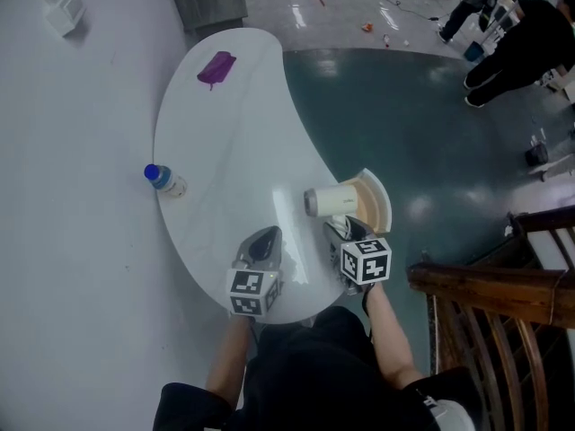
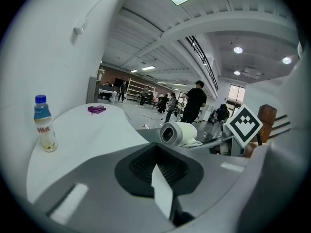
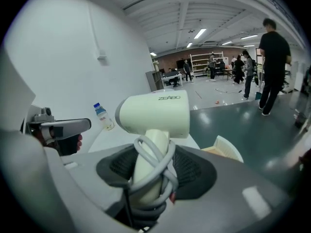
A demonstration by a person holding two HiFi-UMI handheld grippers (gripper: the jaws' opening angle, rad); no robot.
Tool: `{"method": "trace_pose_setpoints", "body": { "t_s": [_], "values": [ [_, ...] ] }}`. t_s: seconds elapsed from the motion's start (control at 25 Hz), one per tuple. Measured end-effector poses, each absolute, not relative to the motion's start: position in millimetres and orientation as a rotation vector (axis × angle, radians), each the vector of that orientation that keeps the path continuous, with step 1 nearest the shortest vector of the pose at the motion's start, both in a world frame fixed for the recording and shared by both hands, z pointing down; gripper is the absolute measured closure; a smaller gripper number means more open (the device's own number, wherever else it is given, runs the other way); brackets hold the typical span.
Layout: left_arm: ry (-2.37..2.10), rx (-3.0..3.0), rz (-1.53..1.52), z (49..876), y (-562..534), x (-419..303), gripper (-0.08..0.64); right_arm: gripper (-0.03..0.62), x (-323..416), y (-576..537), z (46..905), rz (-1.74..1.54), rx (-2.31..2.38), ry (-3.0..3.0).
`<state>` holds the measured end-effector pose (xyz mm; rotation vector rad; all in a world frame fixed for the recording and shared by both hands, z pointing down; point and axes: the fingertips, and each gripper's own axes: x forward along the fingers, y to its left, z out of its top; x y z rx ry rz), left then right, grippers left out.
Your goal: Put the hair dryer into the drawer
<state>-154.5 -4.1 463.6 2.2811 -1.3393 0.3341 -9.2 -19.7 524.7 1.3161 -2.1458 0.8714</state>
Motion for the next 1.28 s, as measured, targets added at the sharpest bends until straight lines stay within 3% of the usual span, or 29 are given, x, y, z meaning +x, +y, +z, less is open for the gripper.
{"method": "trace_pose_setpoints", "body": {
  "t_s": [1.28],
  "values": [
    [-1.209, 2.446, 0.392, 444.4, -11.4, -3.0, 0.552, 0.367, 168.7, 6.5, 506.2, 0.901, 1.589, -2.054]
  ]
}}
